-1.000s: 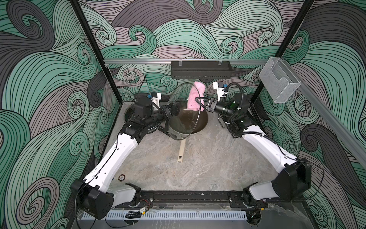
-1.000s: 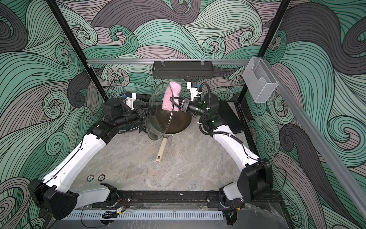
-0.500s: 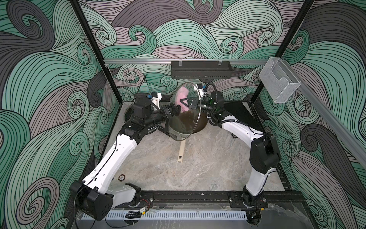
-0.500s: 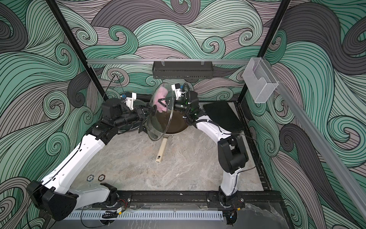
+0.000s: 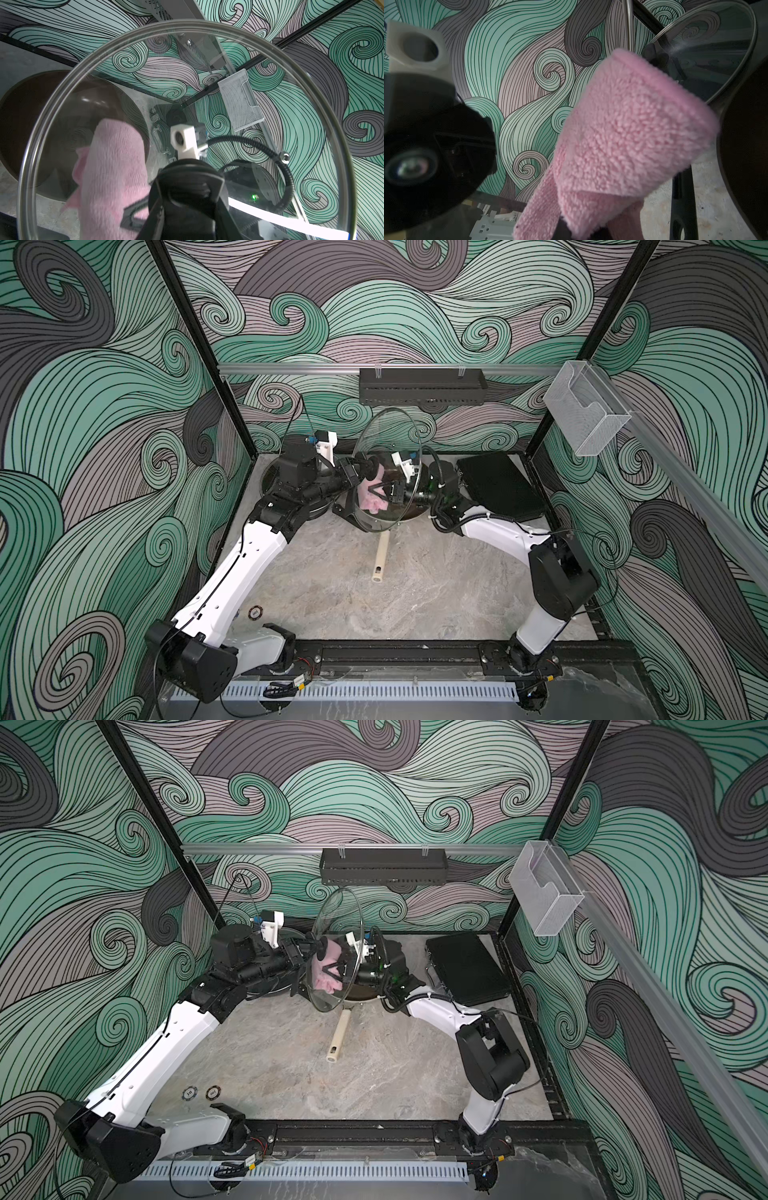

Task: Wipe the pot lid with a cloth
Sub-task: Wipe the pot lid.

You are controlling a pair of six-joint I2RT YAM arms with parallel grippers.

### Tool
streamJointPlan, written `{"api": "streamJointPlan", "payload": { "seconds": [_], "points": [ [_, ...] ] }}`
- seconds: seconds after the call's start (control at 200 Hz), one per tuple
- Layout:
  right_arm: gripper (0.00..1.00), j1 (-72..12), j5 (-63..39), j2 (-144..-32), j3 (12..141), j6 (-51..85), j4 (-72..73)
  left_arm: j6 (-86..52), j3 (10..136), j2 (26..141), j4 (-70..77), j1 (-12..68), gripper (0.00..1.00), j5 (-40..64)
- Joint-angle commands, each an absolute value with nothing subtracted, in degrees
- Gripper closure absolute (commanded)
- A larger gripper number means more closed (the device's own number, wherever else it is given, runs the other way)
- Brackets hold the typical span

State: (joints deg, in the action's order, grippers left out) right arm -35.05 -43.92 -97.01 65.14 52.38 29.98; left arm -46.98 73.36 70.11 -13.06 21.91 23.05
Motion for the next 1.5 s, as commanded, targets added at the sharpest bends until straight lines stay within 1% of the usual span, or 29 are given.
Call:
{"api": "streamJointPlan", "payload": {
  "seconds": [0.0,0.155,0.33,0.51,0.635,0.75,0.881,1.031,1.116,1.356,1.496],
  "points": [
    [1.00,-34.82,-43.37,-89.97,60.66,51.80,32.01,-45.20,78.40,69.41,-4.44,22.16,1.00,22.00],
    [1.00,-34.76,-41.54,-80.64,56.37,48.81,26.60,-43.89,77.53,69.58,-6.07,22.17,1.00,20.89],
    [1.00,-33.81,-37.38,-70.16,54.97,43.59,16.27,-42.15,76.44,69.10,-8.55,22.21,1.00,19.63],
    [1.00,-28.69,-35.10,-61.05,54.27,39.11,6.24,-40.46,76.18,68.73,-11.06,22.20,1.00,18.94],
    [1.00,-26.02,-32.86,-57.22,56.66,33.13,-4.46,-39.01,76.44,68.83,-13.42,22.30,1.00,18.48],
    [1.00,-26.06,-29.33,-57.18,62.83,25.74,-16.49,-37.52,76.92,69.16,-15.77,22.33,1.00,18.37],
    [1.00,-27.03,-26.59,-58.55,68.77,21.28,-25.25,-35.12,78.16,69.84,-19.39,23.02,1.00,17.50],
    [1.00,-31.77,-21.41,-59.92,73.97,16.96,-33.55,-31.59,80.07,70.47,-23.78,24.58,1.00,14.01],
    [1.00,-34.15,-17.98,-60.64,75.45,17.02,-36.98,-29.91,80.93,70.86,-25.63,25.81,1.00,11.89],
    [1.00,-39.23,-12.92,-64.99,80.94,18.53,-46.84,-23.52,84.29,73.47,-30.33,31.01,1.00,4.48],
    [1.00,-40.47,-13.95,-67.07,81.99,20.07,-47.65,-19.15,85.51,74.91,-31.90,34.69,1.00,-0.91]
  ]
}}
